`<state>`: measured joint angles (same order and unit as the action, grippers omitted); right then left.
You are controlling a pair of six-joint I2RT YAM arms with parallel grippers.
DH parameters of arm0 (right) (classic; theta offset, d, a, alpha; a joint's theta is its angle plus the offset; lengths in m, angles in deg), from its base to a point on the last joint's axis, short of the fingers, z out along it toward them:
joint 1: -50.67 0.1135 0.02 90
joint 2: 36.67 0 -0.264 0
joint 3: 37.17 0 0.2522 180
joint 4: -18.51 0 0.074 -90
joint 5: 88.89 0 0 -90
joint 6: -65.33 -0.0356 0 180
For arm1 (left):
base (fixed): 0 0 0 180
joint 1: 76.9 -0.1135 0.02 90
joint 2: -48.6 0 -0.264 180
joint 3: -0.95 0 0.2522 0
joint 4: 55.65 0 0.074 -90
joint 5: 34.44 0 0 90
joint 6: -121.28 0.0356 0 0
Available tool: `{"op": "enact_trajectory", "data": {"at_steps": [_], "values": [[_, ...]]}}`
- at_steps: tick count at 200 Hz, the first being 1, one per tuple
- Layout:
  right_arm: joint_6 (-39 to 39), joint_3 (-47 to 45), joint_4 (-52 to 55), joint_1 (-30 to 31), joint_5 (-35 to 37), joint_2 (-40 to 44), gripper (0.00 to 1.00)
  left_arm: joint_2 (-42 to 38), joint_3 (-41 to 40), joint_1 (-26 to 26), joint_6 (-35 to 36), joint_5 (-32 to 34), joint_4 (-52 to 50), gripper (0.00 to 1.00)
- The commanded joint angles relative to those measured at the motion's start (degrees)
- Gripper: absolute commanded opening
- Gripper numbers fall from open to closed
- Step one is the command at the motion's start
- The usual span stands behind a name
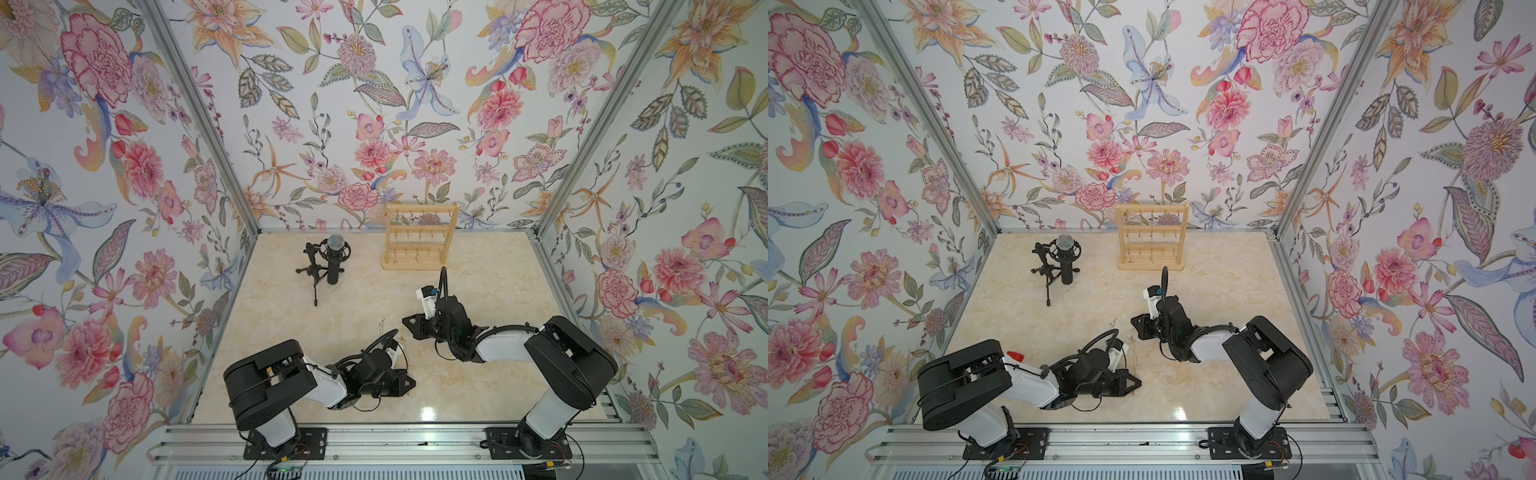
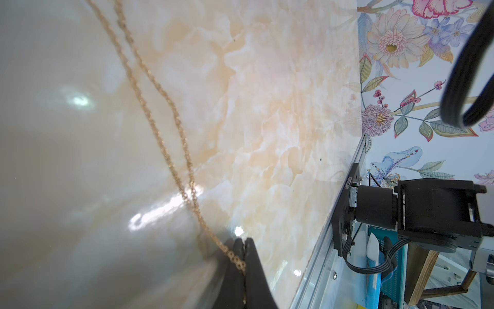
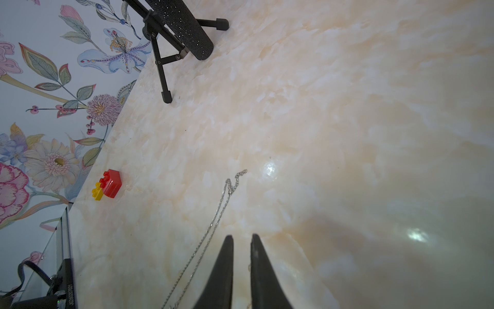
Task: Take the necklace off the jewelry display stand
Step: Place the necklace at the center of the board.
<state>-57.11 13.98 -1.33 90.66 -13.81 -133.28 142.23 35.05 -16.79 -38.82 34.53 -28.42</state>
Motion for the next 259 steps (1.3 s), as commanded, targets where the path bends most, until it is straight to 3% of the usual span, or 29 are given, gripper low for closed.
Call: {"op": "enact_trajectory", "data": {"at_steps": [1, 95, 259], "values": [[-0.8, 0.0, 2.4, 0.0, -2.0, 1.4, 0.15, 0.5, -3.0, 0.7, -1.2, 0.4, -8.4, 0.00], [-0.4, 5.3, 9.1, 1.8, -7.1, -4.0, 0.10, -0.4, -4.3, 0.7, -1.9, 0.9, -6.9, 0.00], [-0.1, 7.7, 15.1, 2.9, -4.6, -5.9, 0.09, -0.6, -4.9, 1.0, -2.3, 1.2, -6.1, 0.00]]}}
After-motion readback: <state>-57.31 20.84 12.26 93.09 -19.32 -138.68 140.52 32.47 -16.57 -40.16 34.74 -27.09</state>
